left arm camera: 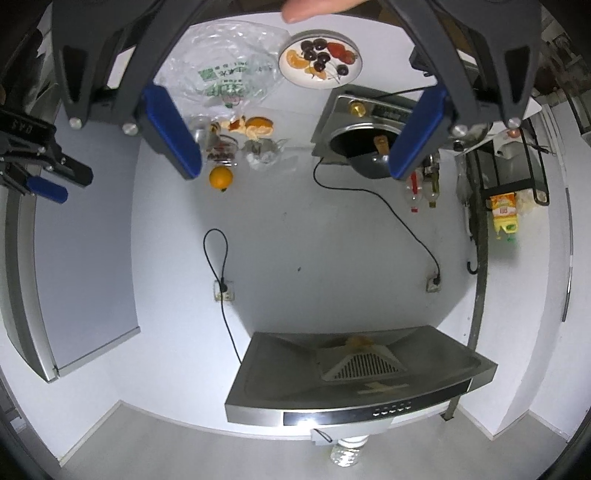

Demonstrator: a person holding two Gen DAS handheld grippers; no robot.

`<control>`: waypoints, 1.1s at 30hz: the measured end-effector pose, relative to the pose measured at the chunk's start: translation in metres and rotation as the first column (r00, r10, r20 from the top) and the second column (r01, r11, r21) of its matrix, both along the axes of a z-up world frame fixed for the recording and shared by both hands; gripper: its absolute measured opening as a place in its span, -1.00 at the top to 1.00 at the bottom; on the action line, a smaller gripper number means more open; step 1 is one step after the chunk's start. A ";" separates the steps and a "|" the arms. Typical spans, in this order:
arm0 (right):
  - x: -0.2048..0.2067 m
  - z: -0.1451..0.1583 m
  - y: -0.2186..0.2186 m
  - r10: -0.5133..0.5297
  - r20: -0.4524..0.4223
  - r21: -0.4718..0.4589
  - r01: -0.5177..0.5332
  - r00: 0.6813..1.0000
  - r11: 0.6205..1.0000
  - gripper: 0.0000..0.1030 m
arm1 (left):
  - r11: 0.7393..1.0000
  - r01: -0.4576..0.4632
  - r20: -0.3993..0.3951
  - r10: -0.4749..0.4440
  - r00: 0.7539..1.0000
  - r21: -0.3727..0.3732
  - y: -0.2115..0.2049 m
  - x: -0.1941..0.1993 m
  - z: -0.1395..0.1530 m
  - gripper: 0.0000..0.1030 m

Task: Organize fruits

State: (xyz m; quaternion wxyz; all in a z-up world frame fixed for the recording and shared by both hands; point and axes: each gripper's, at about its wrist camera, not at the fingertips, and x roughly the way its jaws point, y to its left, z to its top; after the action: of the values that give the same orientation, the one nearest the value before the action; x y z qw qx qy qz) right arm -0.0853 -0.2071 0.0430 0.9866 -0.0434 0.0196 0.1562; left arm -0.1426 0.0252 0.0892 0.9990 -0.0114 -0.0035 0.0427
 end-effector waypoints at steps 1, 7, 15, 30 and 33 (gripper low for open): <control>0.000 0.000 0.001 -0.002 0.000 0.002 0.002 1.000 1.000 -0.52 | 1.000 0.000 0.000 0.000 1.000 0.003 -0.001 0.000 0.001 -0.99; 0.001 0.000 0.000 -0.004 -0.001 0.002 0.004 1.000 1.000 -0.52 | 1.000 0.006 -0.007 -0.006 1.000 0.004 -0.003 0.003 0.001 -0.99; 0.002 0.000 0.001 -0.004 -0.002 0.003 0.004 1.000 1.000 -0.52 | 1.000 0.016 -0.015 -0.016 1.000 -0.004 -0.003 0.005 0.000 -0.99; 0.003 -0.004 0.000 -0.008 -0.012 0.002 0.008 1.000 1.000 -0.52 | 0.999 0.028 -0.023 -0.029 0.999 -0.023 -0.001 0.007 -0.003 -0.99; 0.002 -0.005 0.001 -0.008 -0.014 0.001 0.008 1.000 1.000 -0.52 | 0.999 0.027 -0.025 -0.028 0.999 -0.024 -0.001 0.008 -0.003 -0.99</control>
State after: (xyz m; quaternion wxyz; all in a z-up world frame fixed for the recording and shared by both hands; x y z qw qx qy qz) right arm -0.0829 -0.2065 0.0382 0.9871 -0.0416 0.0266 0.1526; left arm -0.1349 0.0245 0.0858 0.9993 -0.0229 0.0101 0.0291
